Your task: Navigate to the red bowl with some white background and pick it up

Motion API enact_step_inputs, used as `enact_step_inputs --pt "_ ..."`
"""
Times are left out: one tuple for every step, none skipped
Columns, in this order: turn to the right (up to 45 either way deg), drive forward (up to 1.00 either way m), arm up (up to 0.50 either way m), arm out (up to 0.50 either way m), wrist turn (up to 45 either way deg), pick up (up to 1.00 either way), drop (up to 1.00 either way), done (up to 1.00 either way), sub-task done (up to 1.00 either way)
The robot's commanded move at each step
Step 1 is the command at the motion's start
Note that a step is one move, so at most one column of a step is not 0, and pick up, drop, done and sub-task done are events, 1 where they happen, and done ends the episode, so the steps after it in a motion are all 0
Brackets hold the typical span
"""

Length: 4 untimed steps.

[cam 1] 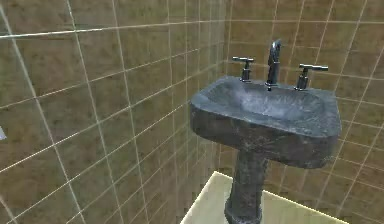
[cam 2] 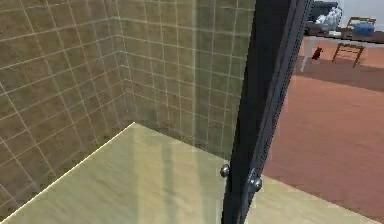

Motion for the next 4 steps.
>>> enact_step_inputs --pt "-45.0 0.0 0.0 0.0 0.0 0.0 0.0 0.0 0.0" --pt "-45.0 0.0 0.0 0.0 0.0 0.0 0.0 0.0 0.0" --pt "-45.0 0.0 0.0 0.0 0.0 0.0 0.0 0.0 0.0" --pt "-15.0 0.0 0.0 0.0 0.0 0.0 0.0 0.0 0.0"
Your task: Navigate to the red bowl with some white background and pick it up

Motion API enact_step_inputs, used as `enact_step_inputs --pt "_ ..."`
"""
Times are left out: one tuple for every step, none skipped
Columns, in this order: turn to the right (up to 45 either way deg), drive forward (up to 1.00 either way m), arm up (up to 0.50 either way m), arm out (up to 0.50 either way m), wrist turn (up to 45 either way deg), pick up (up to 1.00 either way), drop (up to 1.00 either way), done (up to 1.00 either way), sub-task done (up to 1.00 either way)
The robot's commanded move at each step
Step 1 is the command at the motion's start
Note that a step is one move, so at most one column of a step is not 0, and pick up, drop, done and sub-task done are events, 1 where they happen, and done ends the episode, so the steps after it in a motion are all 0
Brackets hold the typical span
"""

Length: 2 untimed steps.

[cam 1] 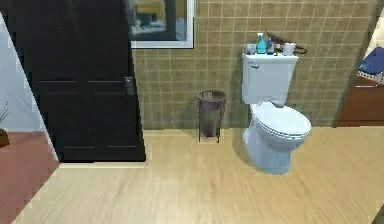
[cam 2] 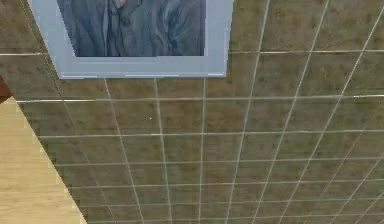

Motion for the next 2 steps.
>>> enact_step_inputs --pt "0.0 0.5 0.0 0.0 0.0 0.0 0.0 0.0 0.0" --pt "-9.0 0.0 0.0 0.0 0.0 0.0 0.0 0.0 0.0"
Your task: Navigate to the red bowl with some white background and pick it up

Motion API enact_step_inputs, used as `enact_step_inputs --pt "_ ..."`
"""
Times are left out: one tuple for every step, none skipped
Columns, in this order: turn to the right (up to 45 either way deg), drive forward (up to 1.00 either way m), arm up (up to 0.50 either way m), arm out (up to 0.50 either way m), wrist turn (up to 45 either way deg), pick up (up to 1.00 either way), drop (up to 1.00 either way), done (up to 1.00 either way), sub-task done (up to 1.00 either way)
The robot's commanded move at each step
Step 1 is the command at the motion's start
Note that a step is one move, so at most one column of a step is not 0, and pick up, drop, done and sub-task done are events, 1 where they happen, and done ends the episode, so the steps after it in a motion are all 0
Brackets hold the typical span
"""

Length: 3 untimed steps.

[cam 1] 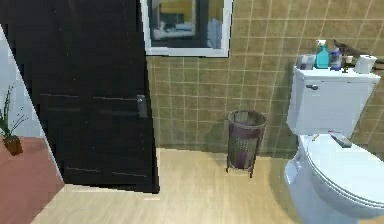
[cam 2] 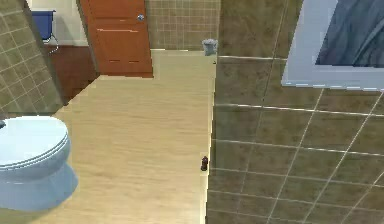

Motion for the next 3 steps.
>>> enact_step_inputs --pt "0.0 0.1 0.0 0.0 0.0 0.0 0.0 0.0 0.0" --pt "-45.0 0.0 0.0 0.0 0.0 0.0 0.0 0.0 0.0" --pt "-21.0 0.0 0.0 0.0 0.0 0.0 0.0 0.0 0.0"
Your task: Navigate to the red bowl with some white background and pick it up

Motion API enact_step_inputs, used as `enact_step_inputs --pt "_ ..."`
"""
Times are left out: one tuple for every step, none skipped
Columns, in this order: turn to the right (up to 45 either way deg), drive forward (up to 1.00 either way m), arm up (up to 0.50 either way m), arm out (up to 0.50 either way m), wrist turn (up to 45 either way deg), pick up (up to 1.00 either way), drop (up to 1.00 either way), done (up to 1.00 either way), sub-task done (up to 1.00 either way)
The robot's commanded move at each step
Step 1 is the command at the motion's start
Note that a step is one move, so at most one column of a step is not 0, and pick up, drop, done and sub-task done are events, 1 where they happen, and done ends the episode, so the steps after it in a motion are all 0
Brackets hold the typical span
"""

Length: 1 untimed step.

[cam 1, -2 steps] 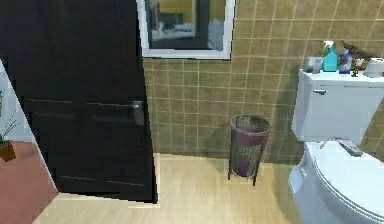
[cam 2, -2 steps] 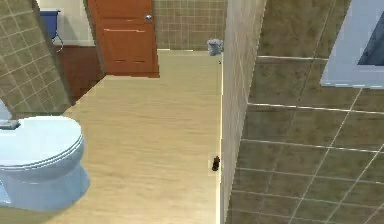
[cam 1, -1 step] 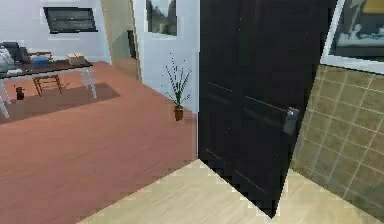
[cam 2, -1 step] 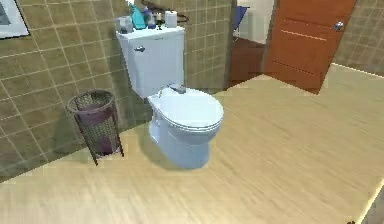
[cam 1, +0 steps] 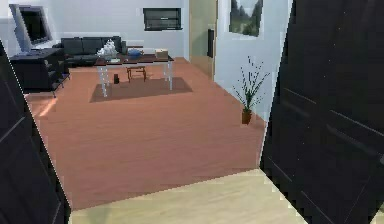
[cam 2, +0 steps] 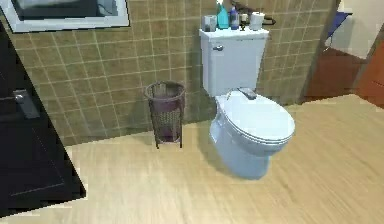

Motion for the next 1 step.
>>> enact_step_inputs --pt "0.0 1.0 0.0 0.0 0.0 0.0 0.0 0.0 0.0"
